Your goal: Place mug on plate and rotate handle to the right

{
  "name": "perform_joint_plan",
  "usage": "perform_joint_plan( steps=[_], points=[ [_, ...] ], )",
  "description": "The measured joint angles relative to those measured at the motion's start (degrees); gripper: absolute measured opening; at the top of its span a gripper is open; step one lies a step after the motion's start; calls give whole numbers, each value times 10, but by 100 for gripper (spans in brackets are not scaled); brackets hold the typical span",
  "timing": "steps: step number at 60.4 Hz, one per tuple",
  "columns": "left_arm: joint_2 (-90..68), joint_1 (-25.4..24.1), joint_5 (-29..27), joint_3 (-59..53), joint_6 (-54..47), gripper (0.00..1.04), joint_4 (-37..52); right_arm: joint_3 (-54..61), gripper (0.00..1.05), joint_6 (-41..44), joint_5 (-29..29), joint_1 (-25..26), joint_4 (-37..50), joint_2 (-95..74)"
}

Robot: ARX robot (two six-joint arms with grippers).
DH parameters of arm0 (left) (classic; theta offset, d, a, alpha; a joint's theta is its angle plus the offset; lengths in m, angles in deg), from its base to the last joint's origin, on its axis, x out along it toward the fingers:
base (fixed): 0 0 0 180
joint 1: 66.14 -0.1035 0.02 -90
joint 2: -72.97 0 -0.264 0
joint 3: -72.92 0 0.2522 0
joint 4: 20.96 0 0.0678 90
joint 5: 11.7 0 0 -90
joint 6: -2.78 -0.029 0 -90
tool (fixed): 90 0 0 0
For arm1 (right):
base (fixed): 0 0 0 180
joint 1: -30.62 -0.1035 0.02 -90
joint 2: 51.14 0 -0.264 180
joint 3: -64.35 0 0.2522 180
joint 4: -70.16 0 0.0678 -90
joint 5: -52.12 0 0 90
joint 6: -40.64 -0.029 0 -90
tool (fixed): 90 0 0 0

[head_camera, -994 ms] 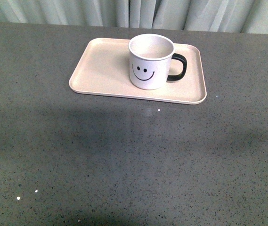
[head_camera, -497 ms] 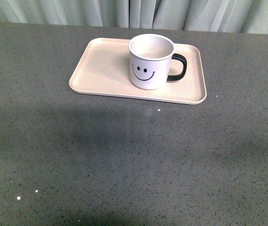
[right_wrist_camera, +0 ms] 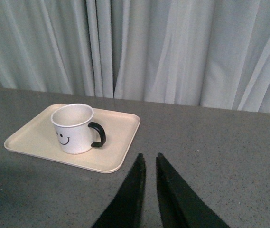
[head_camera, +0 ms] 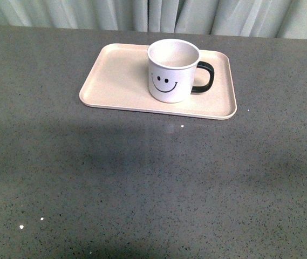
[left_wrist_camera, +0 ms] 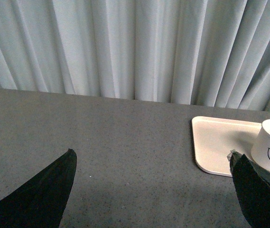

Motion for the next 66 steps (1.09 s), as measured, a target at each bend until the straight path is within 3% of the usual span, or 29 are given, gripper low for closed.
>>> perform_joint_plan(
  steps=[25,66],
  points=[
    [0,0,0,0,0,95,0,0,96,0,0,0,0,0],
    [0,0,0,0,0,95,0,0,96,0,0,0,0,0]
  ],
)
